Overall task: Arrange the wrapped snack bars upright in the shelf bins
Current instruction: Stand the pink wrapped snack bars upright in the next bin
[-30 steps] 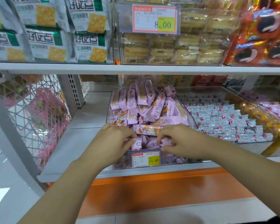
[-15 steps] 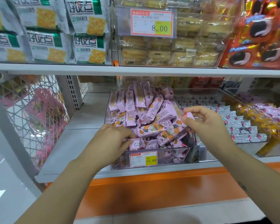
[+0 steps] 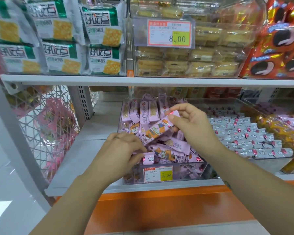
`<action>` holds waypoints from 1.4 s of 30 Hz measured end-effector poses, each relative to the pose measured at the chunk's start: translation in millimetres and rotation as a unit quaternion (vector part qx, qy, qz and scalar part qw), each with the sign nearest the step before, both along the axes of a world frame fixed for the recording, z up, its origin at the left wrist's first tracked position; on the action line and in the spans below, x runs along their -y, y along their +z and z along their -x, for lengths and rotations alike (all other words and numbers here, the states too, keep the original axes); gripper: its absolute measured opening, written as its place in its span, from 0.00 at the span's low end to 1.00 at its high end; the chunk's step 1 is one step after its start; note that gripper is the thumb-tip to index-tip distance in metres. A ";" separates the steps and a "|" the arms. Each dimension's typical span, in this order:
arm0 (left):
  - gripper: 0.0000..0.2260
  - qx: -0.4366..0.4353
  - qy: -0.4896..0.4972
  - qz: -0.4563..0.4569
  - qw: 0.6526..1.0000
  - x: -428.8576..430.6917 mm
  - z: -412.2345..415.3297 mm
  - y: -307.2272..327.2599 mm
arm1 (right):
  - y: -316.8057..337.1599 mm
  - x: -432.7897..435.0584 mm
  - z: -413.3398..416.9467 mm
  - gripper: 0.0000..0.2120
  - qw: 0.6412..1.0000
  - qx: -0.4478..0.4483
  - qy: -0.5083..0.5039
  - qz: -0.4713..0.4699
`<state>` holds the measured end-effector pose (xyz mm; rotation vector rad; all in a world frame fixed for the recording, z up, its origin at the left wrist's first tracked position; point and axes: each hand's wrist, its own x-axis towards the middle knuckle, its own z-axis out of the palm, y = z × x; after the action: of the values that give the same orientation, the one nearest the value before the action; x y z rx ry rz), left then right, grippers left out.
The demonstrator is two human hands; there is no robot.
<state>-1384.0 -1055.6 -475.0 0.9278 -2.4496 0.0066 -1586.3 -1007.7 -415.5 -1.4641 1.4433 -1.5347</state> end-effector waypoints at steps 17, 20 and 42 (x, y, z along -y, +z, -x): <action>0.05 -0.011 0.014 -0.045 0.999 -0.6 -3.7 4.1 | -7.4 43.6 -30.8 0.12 0.989 -0.110 -0.051 0.090; 0.05 -0.003 0.018 -0.067 0.998 -2.0 -4.4 5.4 | -14.4 61.8 -29.0 0.10 0.963 -0.245 -0.092 0.065; 0.04 -0.015 0.017 -0.074 0.997 -3.8 -1.0 2.1 | -2.4 2.4 18.9 0.08 0.919 -0.390 0.051 -0.020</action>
<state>-1383.0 -1051.8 -472.9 1.0254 -2.4332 -0.1786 -1605.2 -1010.1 -417.9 -2.2228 1.7543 -0.8582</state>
